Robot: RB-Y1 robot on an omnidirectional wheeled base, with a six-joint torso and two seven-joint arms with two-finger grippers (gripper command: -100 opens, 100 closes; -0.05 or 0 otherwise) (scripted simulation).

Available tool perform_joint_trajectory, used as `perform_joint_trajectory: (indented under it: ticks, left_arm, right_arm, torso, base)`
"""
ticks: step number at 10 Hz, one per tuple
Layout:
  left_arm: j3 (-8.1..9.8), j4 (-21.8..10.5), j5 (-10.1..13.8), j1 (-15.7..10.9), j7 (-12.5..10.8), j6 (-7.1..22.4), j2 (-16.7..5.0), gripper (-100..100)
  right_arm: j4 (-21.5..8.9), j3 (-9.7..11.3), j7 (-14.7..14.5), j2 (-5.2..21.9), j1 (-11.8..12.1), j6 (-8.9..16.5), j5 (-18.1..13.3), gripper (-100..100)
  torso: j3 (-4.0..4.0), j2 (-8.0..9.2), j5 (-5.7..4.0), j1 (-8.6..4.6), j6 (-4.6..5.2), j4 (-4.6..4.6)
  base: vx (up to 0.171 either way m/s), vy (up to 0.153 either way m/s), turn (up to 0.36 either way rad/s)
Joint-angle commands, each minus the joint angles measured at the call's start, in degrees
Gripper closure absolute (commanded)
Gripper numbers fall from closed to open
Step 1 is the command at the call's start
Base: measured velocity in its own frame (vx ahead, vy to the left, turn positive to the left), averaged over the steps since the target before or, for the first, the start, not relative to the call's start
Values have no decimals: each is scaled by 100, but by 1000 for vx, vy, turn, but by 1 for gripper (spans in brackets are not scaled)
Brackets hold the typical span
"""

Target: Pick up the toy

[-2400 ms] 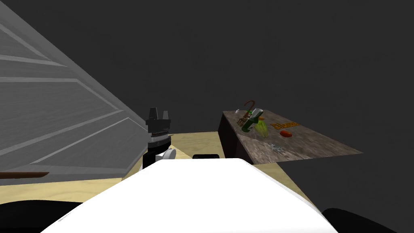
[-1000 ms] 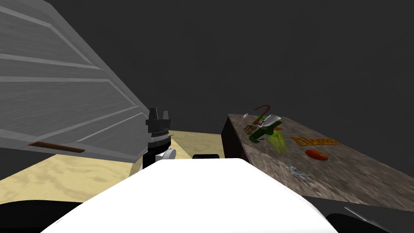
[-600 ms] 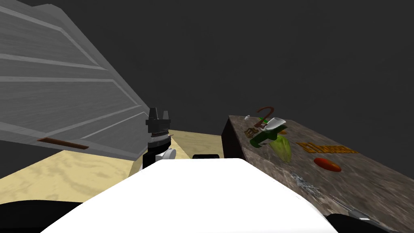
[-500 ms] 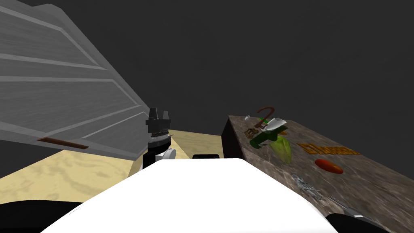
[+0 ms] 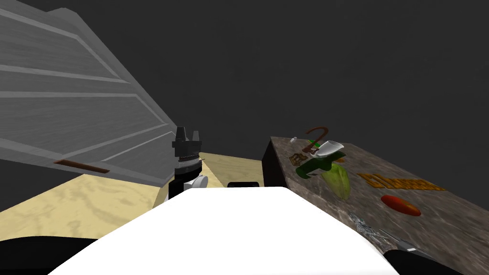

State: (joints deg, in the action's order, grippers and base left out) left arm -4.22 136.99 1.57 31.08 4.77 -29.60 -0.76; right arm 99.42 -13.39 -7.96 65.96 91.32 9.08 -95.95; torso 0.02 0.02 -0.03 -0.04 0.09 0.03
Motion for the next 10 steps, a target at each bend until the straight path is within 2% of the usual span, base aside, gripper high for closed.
perform_joint_trajectory:
  ticks: [1,4,5,6,7,10]
  left_arm:
    - [0,0,0,0,0,0,0,0]
    - [0,0,0,0,0,0,0,0]
    - [0,0,0,-1,0,0,0,0]
    - [0,0,0,0,0,0,0,0]
    - [0,0,0,1,0,0,0,0]
    - [0,0,0,1,0,0,0,0]
  right_arm:
    - [-229,80,-16,2,-237,-117,127,-100]
    - [-618,221,-67,-20,-661,-315,353,-100]
    - [-696,250,-77,-25,-746,-354,399,-100]
    - [-618,215,-87,-32,-663,-323,368,-100]
    - [-627,219,-83,-32,-672,-329,373,100]
    - [-633,211,-97,-27,-670,-319,364,100]
  torso:
    - [0,0,0,0,0,0]
    - [19,30,3,10,4,8]
    - [17,28,3,10,2,7]
    - [15,23,4,14,4,6]
    - [8,11,4,7,7,4]
    - [-1,-4,-9,-10,9,1]
  base:
    - [-75,37,238]
    - [-98,36,158]
    - [-71,51,135]
    - [-26,24,15]
    - [-5,4,-6]
    - [0,0,4]
